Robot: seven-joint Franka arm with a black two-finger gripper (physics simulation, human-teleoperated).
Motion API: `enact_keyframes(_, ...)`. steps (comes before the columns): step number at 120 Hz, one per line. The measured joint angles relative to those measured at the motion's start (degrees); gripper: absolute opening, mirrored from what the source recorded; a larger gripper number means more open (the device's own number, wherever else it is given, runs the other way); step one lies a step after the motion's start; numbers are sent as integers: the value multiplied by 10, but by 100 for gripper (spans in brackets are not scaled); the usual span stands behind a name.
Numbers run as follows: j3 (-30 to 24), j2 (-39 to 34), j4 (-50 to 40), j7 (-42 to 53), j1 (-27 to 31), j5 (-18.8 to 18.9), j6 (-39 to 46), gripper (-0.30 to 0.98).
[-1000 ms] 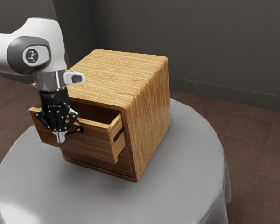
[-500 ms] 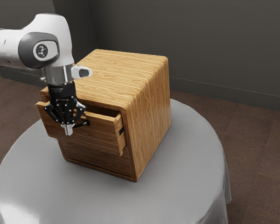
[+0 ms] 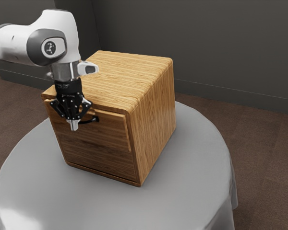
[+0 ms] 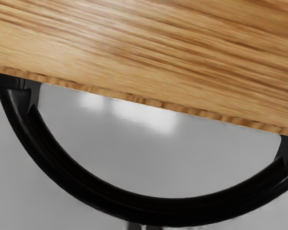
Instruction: Push the drawer handle with one arm to close the drawer
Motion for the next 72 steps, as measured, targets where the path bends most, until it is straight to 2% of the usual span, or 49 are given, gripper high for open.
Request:
enact_keyframes(42, -1, 13, 11, 14, -26, -3, 23, -10)
enact_keyframes(62, -2, -19, -6, 19, 15, -5, 18, -10)
enact_keyframes(72, -5, -56, 25, 21, 20, -4, -8, -10)
